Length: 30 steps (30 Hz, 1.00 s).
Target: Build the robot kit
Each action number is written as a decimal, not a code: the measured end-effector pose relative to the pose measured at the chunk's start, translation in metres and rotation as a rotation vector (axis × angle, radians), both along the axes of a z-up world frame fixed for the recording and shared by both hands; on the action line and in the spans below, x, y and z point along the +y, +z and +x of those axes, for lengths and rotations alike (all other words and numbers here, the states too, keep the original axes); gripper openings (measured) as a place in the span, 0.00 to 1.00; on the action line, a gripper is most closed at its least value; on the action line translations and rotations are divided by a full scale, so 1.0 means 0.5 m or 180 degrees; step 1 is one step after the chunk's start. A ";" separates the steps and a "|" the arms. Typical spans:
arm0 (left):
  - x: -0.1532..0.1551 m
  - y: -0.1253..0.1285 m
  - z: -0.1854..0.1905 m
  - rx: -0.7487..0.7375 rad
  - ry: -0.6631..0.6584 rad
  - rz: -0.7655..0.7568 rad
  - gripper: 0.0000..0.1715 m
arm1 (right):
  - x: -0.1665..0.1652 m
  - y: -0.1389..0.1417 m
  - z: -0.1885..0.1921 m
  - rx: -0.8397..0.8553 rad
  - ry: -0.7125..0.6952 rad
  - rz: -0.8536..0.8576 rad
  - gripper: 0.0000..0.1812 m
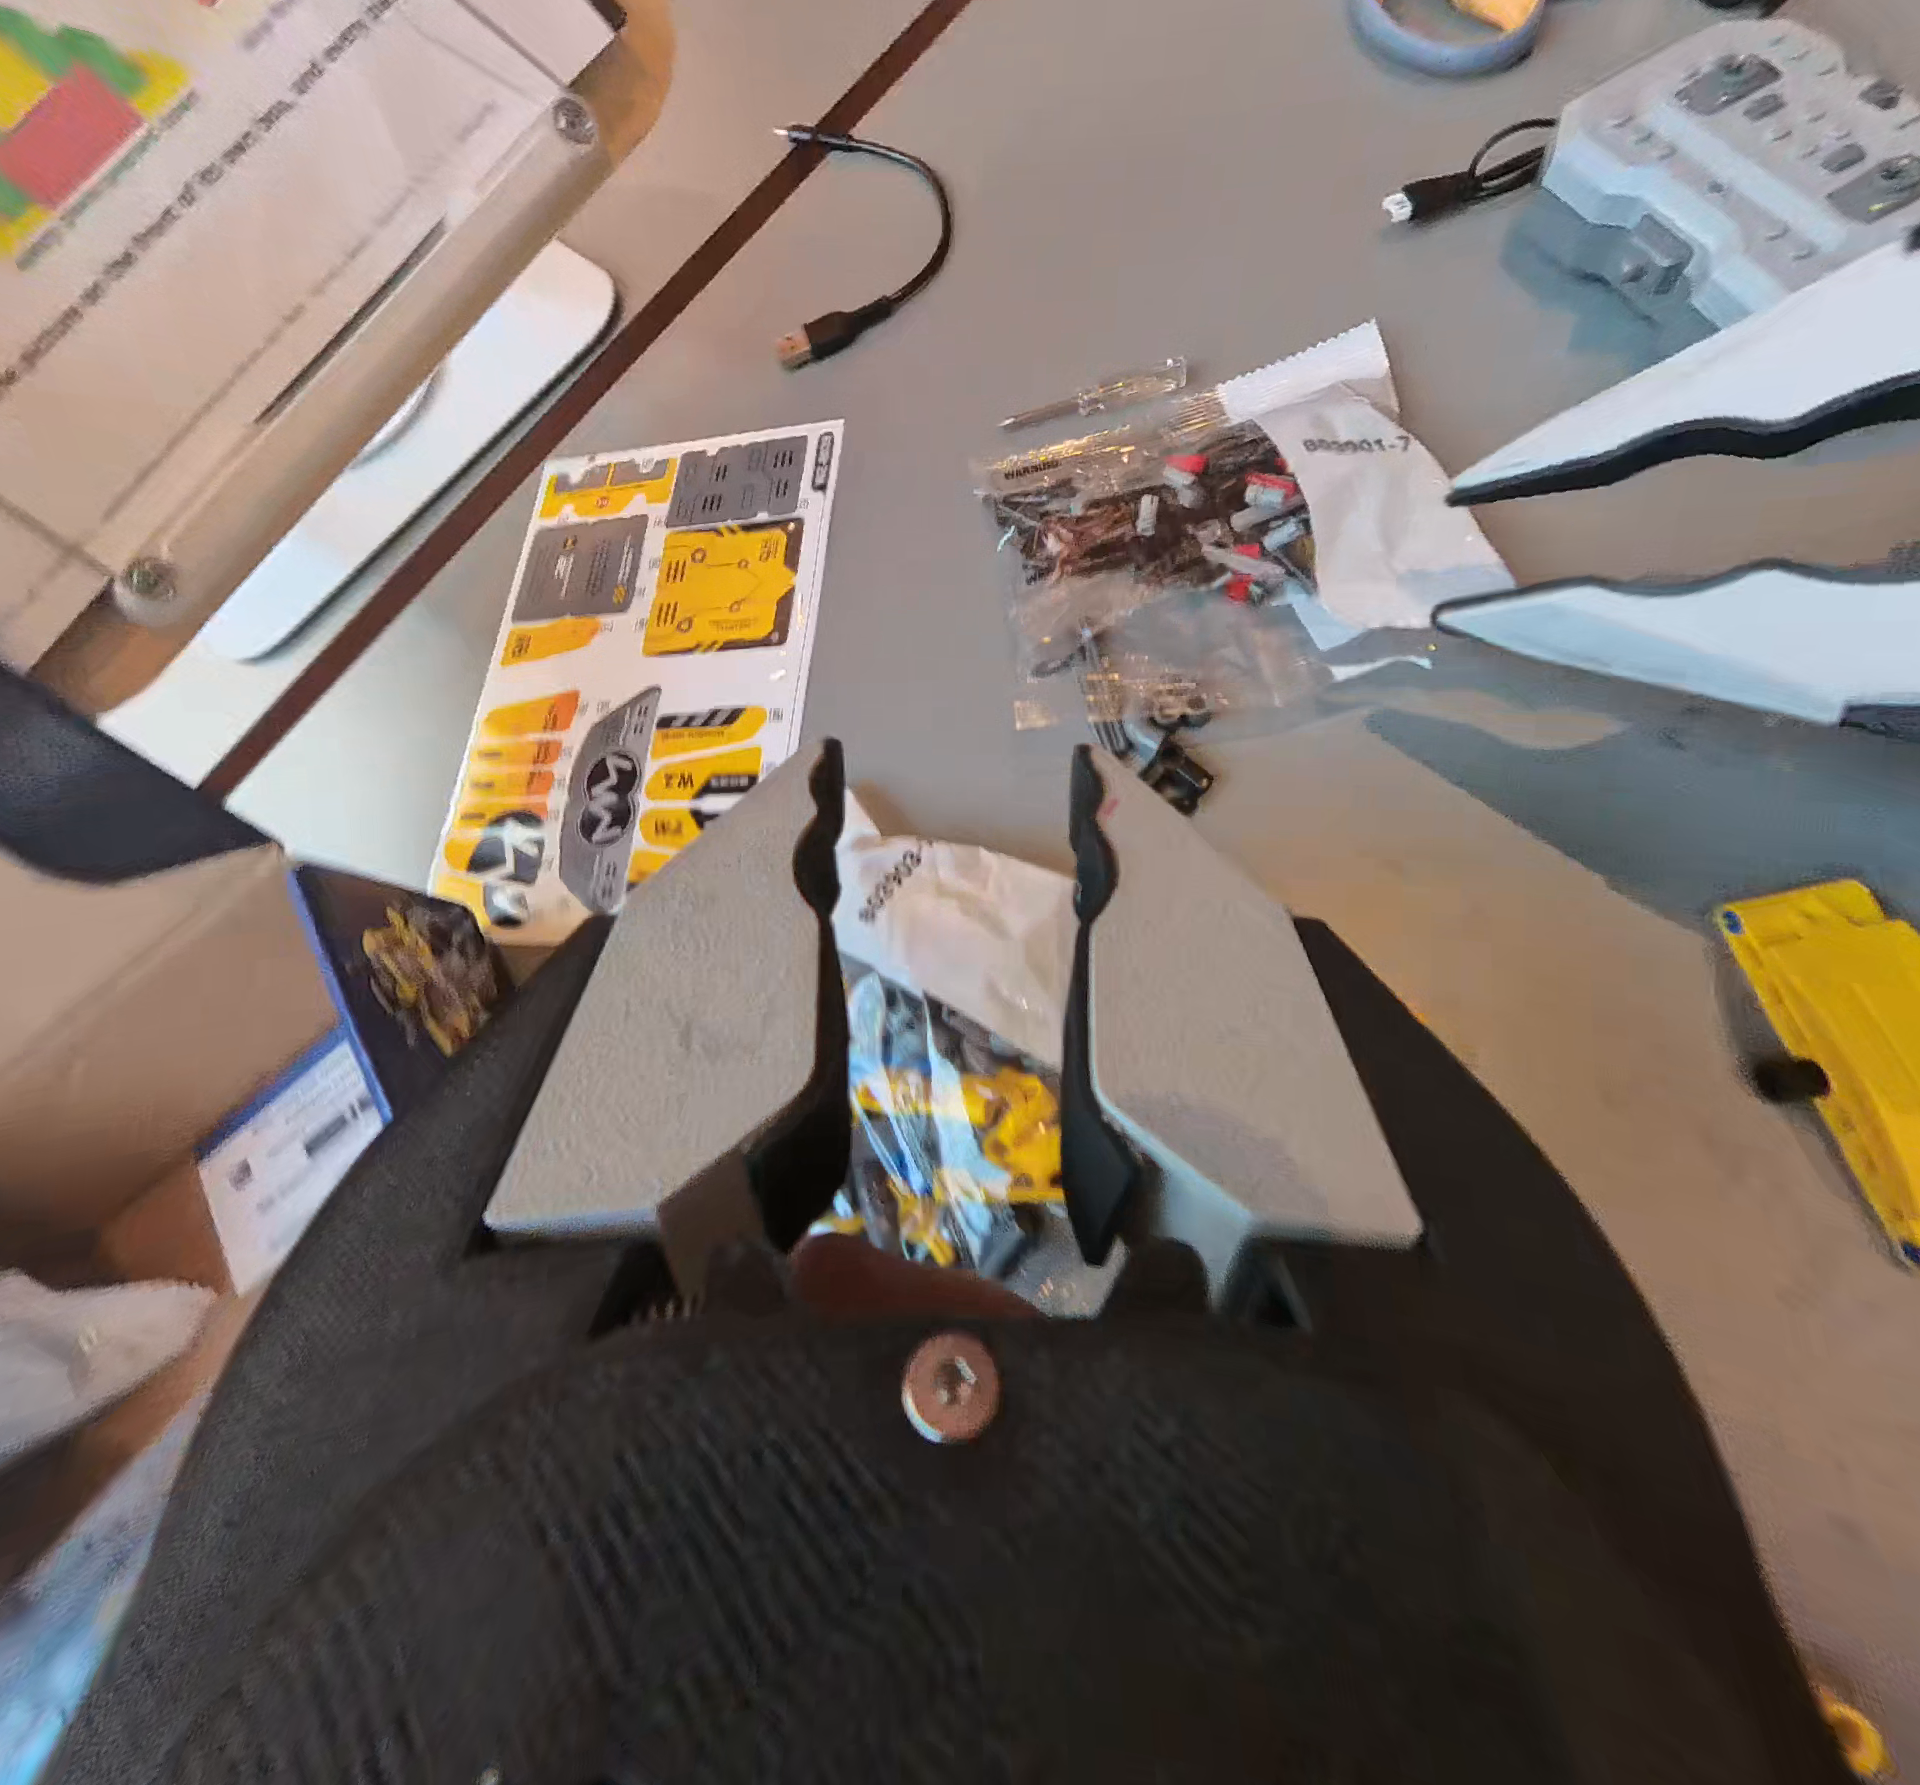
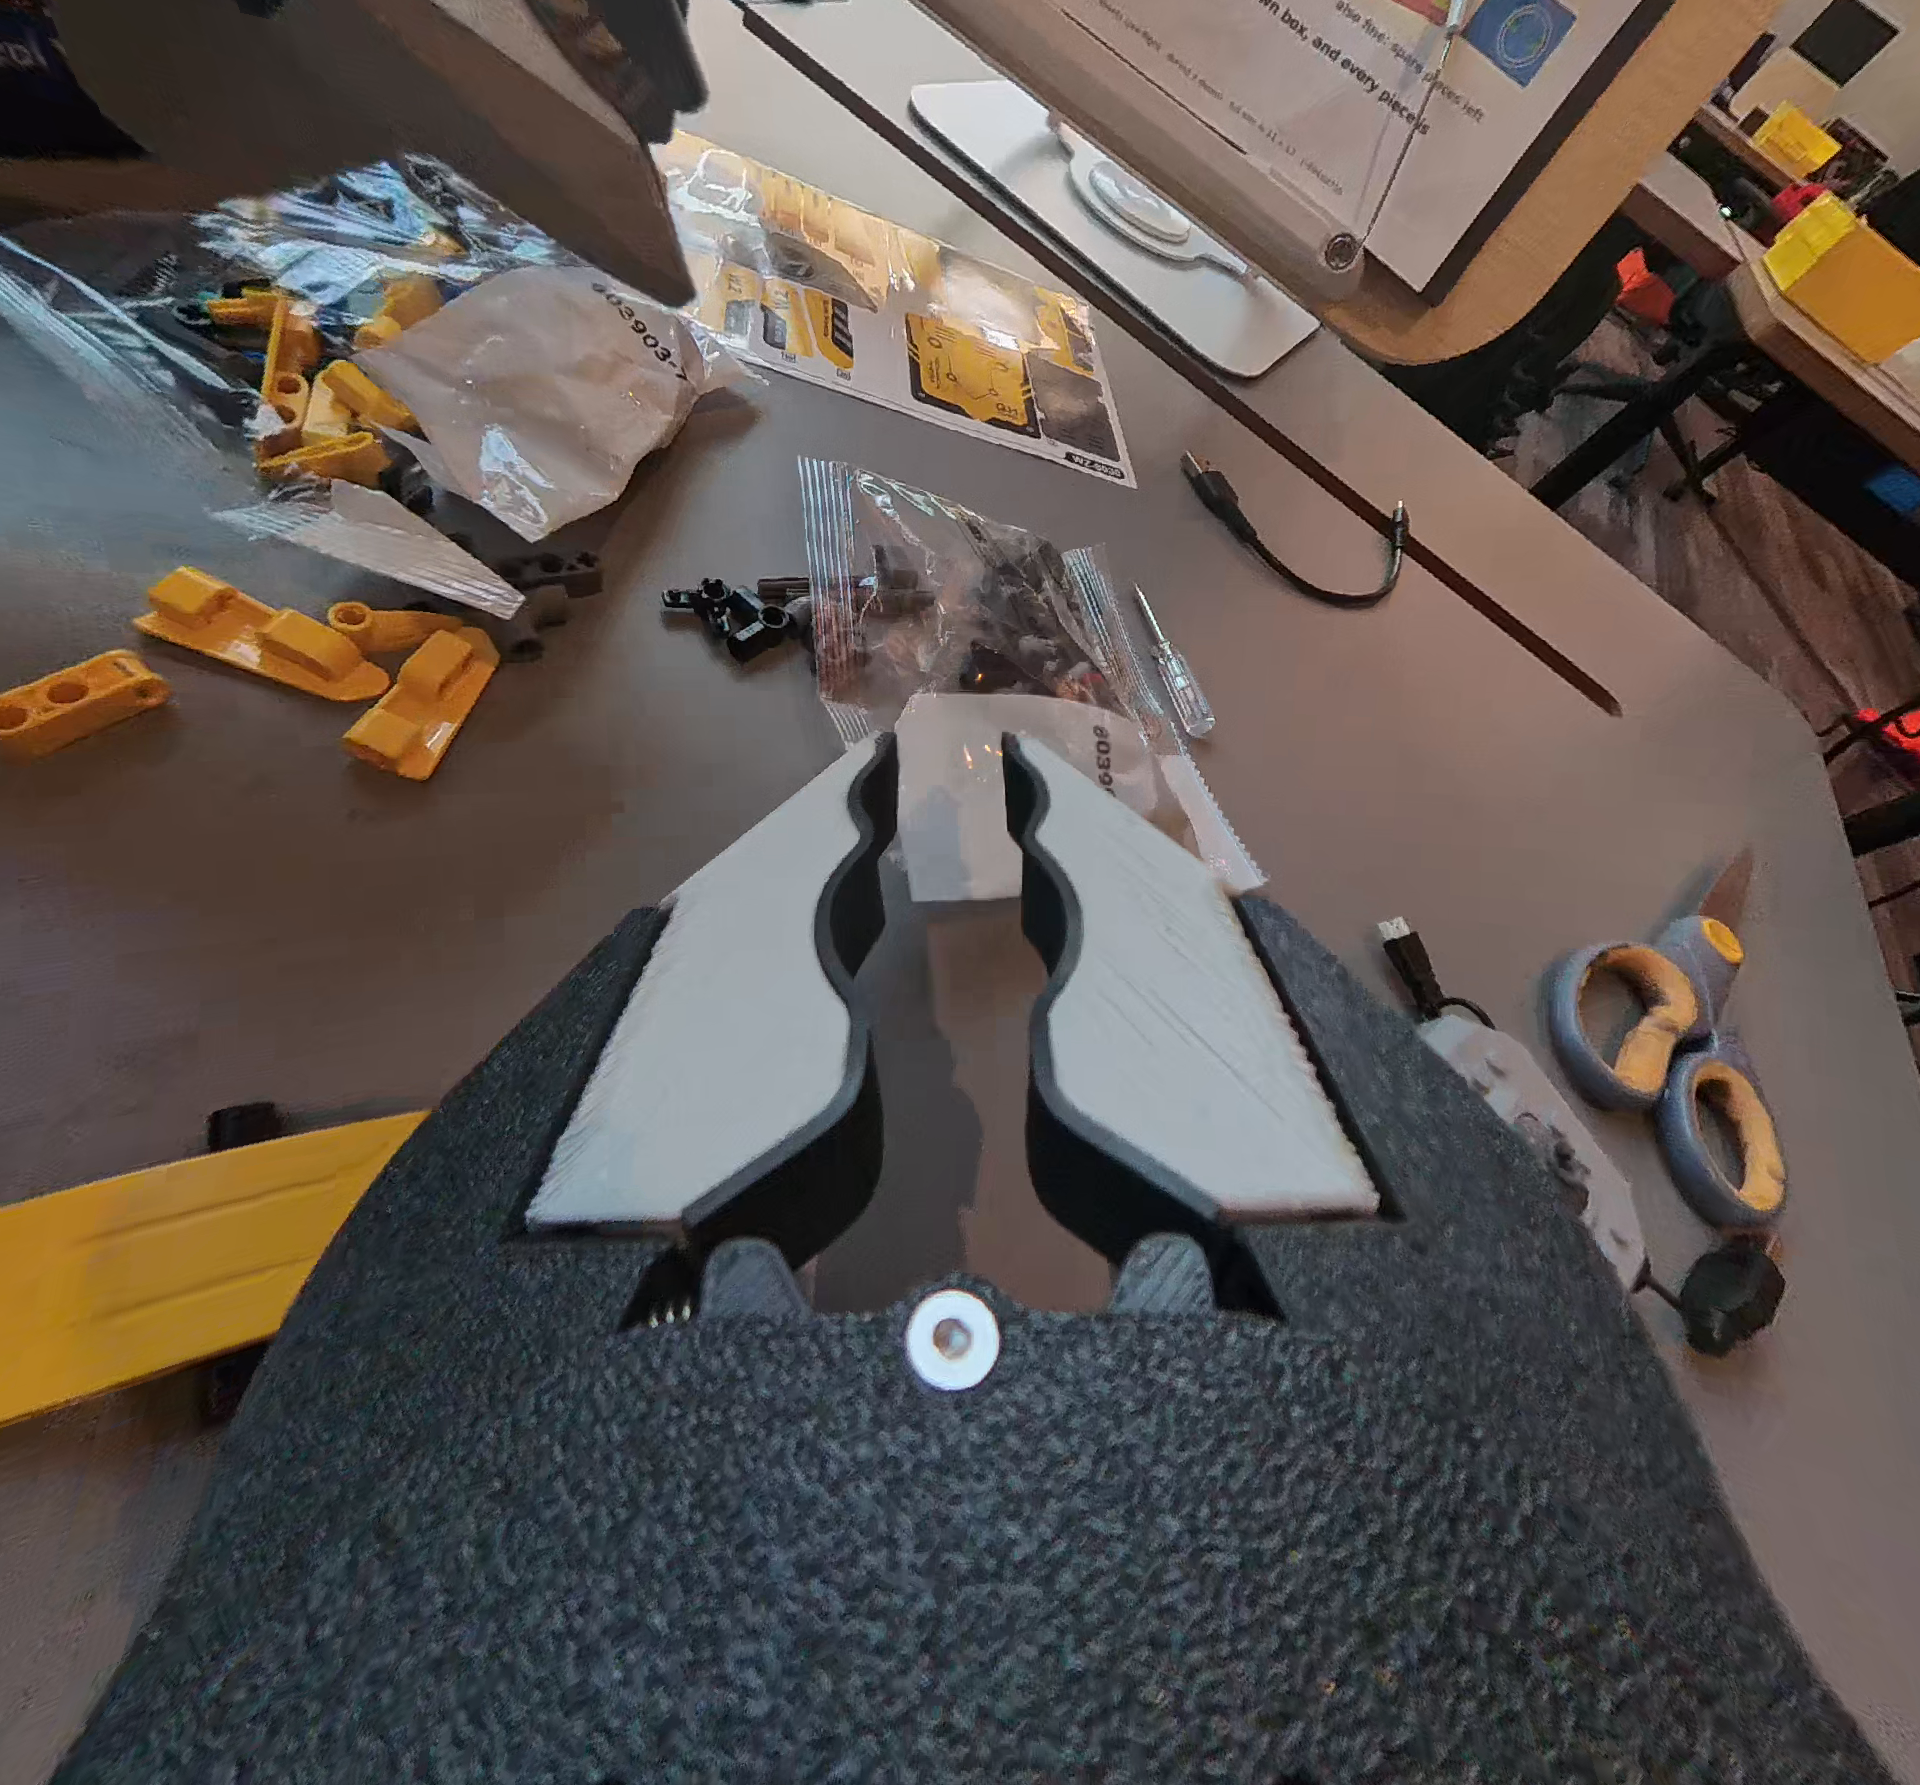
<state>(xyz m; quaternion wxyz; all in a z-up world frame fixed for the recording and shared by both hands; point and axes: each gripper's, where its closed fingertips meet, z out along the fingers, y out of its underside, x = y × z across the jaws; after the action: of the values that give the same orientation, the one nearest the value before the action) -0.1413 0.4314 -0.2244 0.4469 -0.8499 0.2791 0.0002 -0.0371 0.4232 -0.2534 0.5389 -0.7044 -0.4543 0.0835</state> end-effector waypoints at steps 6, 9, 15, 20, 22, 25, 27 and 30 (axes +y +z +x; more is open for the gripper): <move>0.051 -0.026 0.053 0.0567 -0.0572 -0.0194 0.26 | 0.022 -0.011 -0.010 -0.0099 -0.0043 -0.0063 0.20; 0.057 -0.042 0.082 0.0650 -0.0856 -0.0305 0.30 | 0.027 -0.021 -0.012 -0.0196 -0.0049 -0.0092 0.20; 0.066 -0.079 0.092 0.0901 -0.1026 -0.0338 0.33 | 0.036 -0.029 -0.018 -0.0254 -0.0050 -0.0153 0.21; 0.073 -0.099 0.102 0.0935 -0.1004 -0.0335 0.13 | 0.047 -0.041 -0.018 -0.0406 -0.0144 -0.0158 0.18; 0.078 -0.098 0.104 0.0882 -0.0947 -0.0334 0.01 | 0.048 -0.037 -0.018 -0.0383 -0.0147 -0.0128 0.09; 0.079 -0.090 0.115 0.0773 -0.0937 -0.0311 0.00 | 0.052 -0.019 -0.011 -0.0184 -0.0188 -0.0081 0.03; 0.077 -0.085 0.124 0.0697 -0.0937 -0.0311 0.00 | 0.058 -0.016 -0.003 -0.0133 -0.0245 -0.0103 0.02; 0.073 -0.079 0.133 0.0547 -0.0927 -0.0367 0.00 | 0.061 -0.007 0.003 -0.0050 -0.0283 -0.0061 0.03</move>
<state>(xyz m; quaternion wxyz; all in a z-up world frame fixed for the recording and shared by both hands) -0.0746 0.4677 -0.2638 0.3672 -0.8216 0.4360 -0.0078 -0.0355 0.4535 -0.2570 0.5317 -0.7296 -0.4260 0.0582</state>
